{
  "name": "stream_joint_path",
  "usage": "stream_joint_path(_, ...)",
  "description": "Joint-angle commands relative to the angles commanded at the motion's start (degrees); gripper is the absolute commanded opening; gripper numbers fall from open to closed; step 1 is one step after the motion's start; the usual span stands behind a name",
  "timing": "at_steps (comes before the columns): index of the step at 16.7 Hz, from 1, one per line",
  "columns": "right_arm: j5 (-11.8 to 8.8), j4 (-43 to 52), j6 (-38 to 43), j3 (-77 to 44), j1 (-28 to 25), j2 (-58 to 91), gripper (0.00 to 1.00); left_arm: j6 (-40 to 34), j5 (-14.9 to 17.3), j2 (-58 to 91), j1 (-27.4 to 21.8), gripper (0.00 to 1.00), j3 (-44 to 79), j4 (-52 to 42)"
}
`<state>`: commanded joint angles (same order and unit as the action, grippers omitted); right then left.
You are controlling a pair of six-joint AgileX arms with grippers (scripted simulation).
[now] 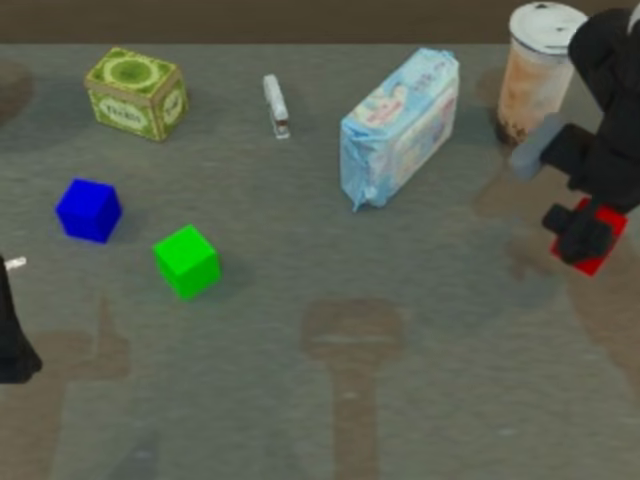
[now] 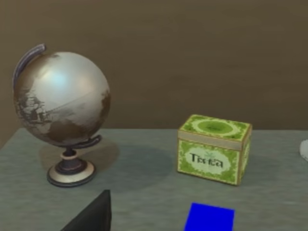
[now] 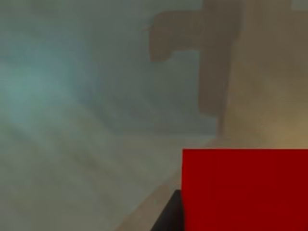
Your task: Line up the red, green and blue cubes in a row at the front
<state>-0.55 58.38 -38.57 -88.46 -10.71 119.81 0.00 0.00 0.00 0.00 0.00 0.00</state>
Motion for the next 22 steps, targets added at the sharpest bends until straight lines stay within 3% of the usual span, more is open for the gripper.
stream_joint_path(7, -0.01, 2.84, 0.12, -1.81, 0.04, -1.37, 0.00, 0.00, 0.00, 0.00, 0.00, 1.00, 0.00, 0.00)
stream_joint_path(10, 0.00, 4.10, 0.50, -4.53, -3.85, 0.16, 0.00, 0.00, 0.00, 0.00, 0.00, 1.00, 0.00, 0.00)
stream_joint_path(22, -0.09, 14.99, 7.01, -26.49, -44.52, 11.49, 0.00, 0.00, 0.00, 0.00, 0.00, 1.00, 0.00, 0.00)
